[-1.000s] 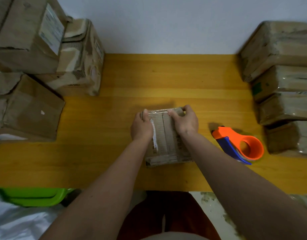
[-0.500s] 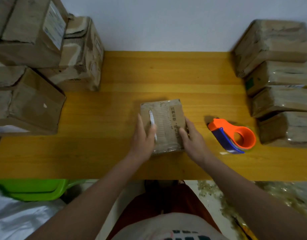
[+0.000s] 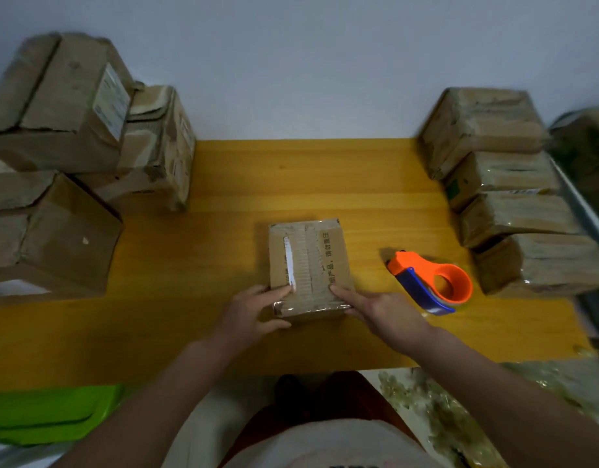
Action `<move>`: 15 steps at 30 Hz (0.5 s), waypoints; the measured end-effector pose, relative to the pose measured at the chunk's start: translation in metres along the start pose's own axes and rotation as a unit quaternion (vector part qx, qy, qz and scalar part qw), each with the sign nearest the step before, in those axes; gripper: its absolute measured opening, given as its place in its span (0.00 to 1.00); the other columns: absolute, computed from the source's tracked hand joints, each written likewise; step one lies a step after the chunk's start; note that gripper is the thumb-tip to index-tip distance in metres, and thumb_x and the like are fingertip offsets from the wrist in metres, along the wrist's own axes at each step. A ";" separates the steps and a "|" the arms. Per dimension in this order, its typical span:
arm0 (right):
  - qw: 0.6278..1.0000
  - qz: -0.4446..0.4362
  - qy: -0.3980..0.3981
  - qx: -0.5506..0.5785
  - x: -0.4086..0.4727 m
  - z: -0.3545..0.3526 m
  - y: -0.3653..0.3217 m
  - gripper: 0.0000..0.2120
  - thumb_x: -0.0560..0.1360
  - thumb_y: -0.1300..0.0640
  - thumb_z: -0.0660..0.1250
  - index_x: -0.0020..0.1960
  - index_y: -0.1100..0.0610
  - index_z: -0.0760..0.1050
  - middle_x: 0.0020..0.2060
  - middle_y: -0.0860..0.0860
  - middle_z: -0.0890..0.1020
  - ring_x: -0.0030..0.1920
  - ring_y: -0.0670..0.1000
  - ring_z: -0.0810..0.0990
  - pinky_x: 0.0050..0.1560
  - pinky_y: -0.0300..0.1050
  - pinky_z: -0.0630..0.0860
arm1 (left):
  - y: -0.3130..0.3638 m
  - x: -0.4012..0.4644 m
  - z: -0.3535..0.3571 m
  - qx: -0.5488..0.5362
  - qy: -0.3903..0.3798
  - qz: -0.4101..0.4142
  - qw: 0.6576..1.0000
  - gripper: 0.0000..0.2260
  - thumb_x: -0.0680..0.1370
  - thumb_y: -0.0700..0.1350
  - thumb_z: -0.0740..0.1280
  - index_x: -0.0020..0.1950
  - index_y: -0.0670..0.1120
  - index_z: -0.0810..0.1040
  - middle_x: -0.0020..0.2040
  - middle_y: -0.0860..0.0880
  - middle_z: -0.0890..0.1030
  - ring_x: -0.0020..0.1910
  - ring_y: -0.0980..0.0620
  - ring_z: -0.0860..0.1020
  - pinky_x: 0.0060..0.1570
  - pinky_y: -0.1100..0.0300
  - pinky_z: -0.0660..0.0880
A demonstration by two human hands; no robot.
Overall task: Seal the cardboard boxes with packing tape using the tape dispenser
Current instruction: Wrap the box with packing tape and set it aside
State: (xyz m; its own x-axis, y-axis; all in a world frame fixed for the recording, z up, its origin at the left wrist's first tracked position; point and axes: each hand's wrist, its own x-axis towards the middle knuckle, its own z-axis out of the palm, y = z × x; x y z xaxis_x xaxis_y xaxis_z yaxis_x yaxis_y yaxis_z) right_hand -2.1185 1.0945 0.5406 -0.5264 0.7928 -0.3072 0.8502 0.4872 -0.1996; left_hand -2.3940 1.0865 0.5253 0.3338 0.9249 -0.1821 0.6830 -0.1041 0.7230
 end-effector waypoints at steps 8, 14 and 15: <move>0.998 0.048 -0.033 -0.029 0.030 -0.030 0.016 0.32 0.80 0.61 0.58 0.77 0.44 0.48 0.60 0.57 0.79 0.56 0.58 0.79 0.53 0.50 0.74 | 0.023 0.046 -0.007 0.113 0.032 0.001 0.993 0.24 0.77 0.43 0.68 0.72 0.51 0.69 0.55 0.46 0.79 0.50 0.49 0.77 0.52 0.57 0.76; 0.987 0.119 0.030 -0.108 0.047 -0.063 0.031 0.33 0.77 0.62 0.61 0.76 0.49 0.50 0.62 0.56 0.70 0.59 0.58 0.72 0.53 0.49 0.72 | 0.038 0.077 -0.008 0.123 0.057 -0.053 0.989 0.29 0.72 0.44 0.74 0.71 0.55 0.70 0.57 0.52 0.74 0.52 0.53 0.73 0.50 0.59 0.74; 0.988 0.105 0.030 -0.105 0.048 -0.064 0.032 0.33 0.76 0.61 0.63 0.76 0.49 0.50 0.67 0.57 0.64 0.64 0.59 0.67 0.58 0.50 0.71 | 0.039 0.078 -0.007 0.120 0.073 -0.055 0.989 0.29 0.71 0.44 0.75 0.70 0.54 0.70 0.56 0.52 0.73 0.51 0.54 0.73 0.48 0.59 0.74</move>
State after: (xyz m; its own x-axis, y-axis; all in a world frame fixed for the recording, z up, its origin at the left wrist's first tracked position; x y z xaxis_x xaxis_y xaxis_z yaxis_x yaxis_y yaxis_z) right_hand -2.1160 1.1718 0.5787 -0.3415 0.9020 -0.2642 0.9274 0.3691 0.0615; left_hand -2.3461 1.1574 0.5436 0.1629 0.9766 -0.1403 0.8501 -0.0668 0.5223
